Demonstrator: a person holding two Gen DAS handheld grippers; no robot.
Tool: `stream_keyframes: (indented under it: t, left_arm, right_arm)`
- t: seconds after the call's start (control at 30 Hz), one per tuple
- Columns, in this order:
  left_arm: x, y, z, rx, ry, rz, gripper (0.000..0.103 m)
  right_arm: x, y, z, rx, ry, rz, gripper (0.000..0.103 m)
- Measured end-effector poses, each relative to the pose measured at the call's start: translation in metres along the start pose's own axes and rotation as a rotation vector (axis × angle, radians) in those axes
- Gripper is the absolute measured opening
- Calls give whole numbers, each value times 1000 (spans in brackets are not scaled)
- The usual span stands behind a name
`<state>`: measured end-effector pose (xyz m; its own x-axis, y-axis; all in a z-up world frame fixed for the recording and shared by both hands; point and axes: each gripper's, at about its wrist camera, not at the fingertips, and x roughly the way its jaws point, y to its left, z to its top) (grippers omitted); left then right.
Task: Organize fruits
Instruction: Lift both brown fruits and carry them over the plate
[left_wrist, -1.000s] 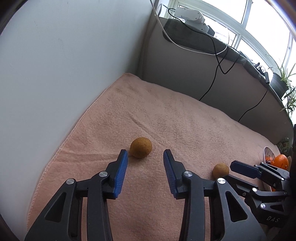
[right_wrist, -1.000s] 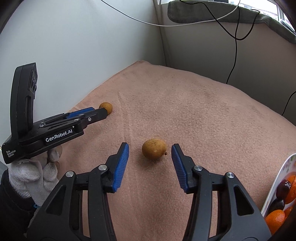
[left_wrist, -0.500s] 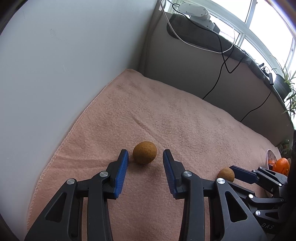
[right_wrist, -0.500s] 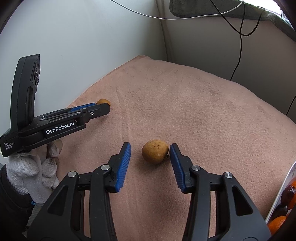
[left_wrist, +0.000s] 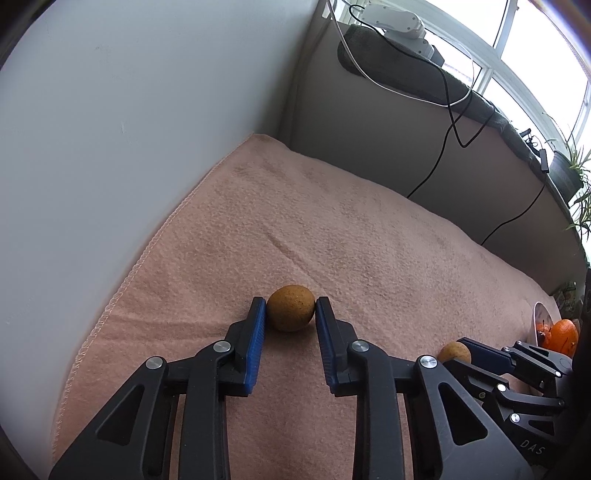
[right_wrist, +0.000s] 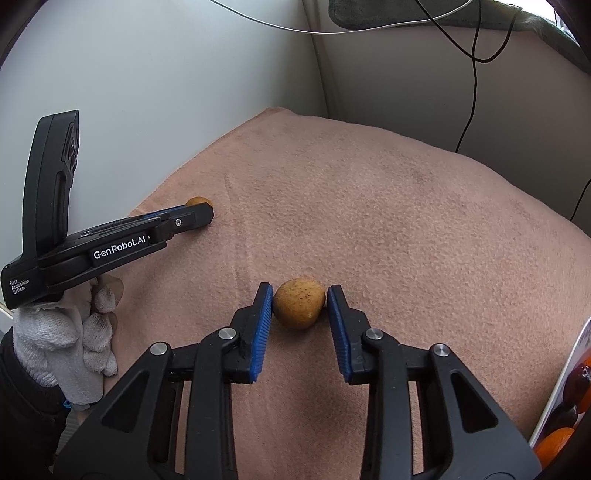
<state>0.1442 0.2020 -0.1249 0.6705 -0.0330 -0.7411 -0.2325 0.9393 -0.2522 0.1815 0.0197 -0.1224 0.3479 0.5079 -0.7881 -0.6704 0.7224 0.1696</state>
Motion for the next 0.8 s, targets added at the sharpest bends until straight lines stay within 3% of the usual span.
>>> stream_keyframes:
  t: [0.37, 0.8]
  left_arm:
    - [-11, -2, -3, 2, -35, 0, 25]
    - [-43, -25, -13, 31, -75, -59, 25]
  right_arm:
    - [-9, 1, 0, -7, -17, 2, 31]
    - [-45, -5, -11, 8, -68, 7, 31]
